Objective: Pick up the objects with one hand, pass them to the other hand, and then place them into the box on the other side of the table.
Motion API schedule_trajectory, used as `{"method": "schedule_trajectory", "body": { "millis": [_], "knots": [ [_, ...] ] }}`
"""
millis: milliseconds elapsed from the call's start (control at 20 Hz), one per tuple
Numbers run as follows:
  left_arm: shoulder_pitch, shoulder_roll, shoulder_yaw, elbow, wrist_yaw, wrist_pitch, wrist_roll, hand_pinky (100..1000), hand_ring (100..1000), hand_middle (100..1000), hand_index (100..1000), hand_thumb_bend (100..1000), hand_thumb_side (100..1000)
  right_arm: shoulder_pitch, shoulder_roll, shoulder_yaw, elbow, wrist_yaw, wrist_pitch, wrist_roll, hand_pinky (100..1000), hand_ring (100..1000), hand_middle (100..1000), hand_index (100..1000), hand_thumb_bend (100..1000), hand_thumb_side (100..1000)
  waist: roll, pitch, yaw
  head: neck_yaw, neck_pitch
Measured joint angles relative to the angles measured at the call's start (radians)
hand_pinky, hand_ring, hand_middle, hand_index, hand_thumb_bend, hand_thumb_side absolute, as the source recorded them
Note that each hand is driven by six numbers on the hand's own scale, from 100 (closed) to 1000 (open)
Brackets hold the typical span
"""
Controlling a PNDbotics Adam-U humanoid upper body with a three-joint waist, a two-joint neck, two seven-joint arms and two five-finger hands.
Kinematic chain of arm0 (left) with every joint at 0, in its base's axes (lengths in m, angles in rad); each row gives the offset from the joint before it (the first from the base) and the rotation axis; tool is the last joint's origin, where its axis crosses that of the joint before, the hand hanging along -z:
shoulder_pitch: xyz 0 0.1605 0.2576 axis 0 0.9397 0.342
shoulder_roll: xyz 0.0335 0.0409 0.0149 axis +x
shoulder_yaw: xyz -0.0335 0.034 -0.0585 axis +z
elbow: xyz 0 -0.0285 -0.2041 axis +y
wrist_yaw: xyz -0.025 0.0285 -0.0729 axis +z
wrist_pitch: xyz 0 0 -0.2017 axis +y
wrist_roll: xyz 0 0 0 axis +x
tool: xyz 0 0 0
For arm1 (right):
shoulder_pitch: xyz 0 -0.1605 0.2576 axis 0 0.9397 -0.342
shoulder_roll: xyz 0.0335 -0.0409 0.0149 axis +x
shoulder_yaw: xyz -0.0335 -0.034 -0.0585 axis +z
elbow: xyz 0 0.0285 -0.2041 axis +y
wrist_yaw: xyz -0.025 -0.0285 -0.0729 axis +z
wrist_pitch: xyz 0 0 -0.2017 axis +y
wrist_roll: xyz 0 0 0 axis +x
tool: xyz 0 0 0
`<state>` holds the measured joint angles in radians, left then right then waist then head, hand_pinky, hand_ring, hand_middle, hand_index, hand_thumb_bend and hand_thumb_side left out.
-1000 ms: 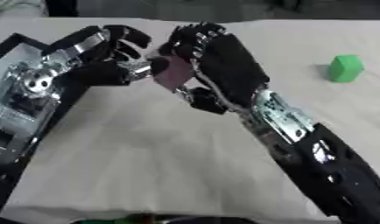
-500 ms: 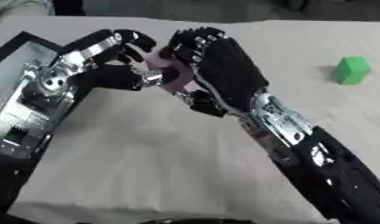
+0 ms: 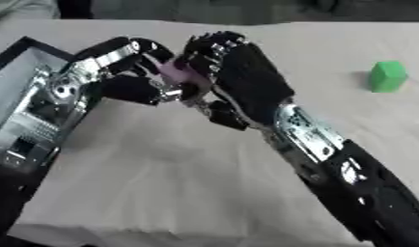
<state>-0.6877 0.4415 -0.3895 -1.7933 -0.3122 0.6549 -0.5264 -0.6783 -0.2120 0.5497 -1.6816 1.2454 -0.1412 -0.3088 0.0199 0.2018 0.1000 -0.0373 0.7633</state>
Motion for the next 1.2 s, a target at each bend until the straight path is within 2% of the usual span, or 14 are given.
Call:
{"method": "schedule_trajectory", "body": {
  "millis": [300, 350, 450, 550, 650, 850, 1050, 1200],
  "knots": [
    [-0.008, 0.0, -0.015, 0.023, 0.04, 0.017, -0.016, 818, 756, 750, 810, 493, 517, 0.0, -0.003, 0.0, 0.006, 0.031, -0.011, -0.01, 510, 556, 505, 552, 359, 100, 0.004, 0.0, 0.001, 0.0, 0.0],
    [-0.008, 0.0, -0.018, 0.027, 0.044, 0.017, -0.015, 766, 702, 691, 765, 391, 488, 0.0, -0.003, 0.0, 0.006, 0.035, -0.013, -0.01, 509, 558, 507, 554, 360, 100, 0.004, 0.0, 0.001, 0.0, 0.0],
    [-0.009, 0.0, -0.019, 0.029, 0.057, 0.019, -0.013, 752, 685, 672, 751, 315, 449, 0.0, -0.003, 0.0, 0.009, 0.039, -0.018, -0.008, 511, 558, 507, 555, 359, 100, 0.004, 0.0, 0.001, 0.0, 0.0],
    [-0.011, -0.002, -0.019, 0.029, 0.066, 0.025, -0.008, 734, 657, 636, 723, 165, 413, 0.0, -0.003, 0.0, 0.016, 0.042, -0.023, -0.003, 515, 561, 509, 557, 352, 100, 0.004, 0.0, 0.001, 0.0, 0.0],
    [-0.011, -0.003, -0.019, 0.027, 0.076, 0.036, 0.003, 717, 636, 614, 702, 100, 416, 0.0, -0.003, 0.0, 0.019, 0.043, -0.028, 0.002, 520, 564, 509, 561, 349, 100, 0.004, 0.0, 0.001, 0.0, 0.0],
    [-0.011, -0.009, -0.018, 0.016, 0.098, 0.064, 0.06, 675, 578, 550, 642, 100, 291, -0.001, -0.002, 0.0, 0.021, 0.036, -0.036, 0.017, 540, 573, 516, 574, 374, 100, 0.004, 0.0, 0.001, 0.001, 0.0],
    [-0.009, -0.011, -0.018, 0.01, 0.127, 0.074, 0.135, 636, 520, 476, 554, 100, 315, -0.009, -0.002, -0.003, 0.021, 0.02, -0.038, 0.032, 558, 584, 526, 591, 419, 100, 0.004, 0.0, 0.001, 0.001, -0.001],
    [-0.008, -0.011, -0.019, 0.012, 0.145, 0.08, 0.185, 609, 492, 402, 480, 100, 320, -0.009, -0.002, -0.006, 0.021, 0.005, -0.038, 0.042, 638, 635, 579, 669, 536, 100, 0.004, 0.0, 0.0, 0.001, -0.001]
  ]
}}
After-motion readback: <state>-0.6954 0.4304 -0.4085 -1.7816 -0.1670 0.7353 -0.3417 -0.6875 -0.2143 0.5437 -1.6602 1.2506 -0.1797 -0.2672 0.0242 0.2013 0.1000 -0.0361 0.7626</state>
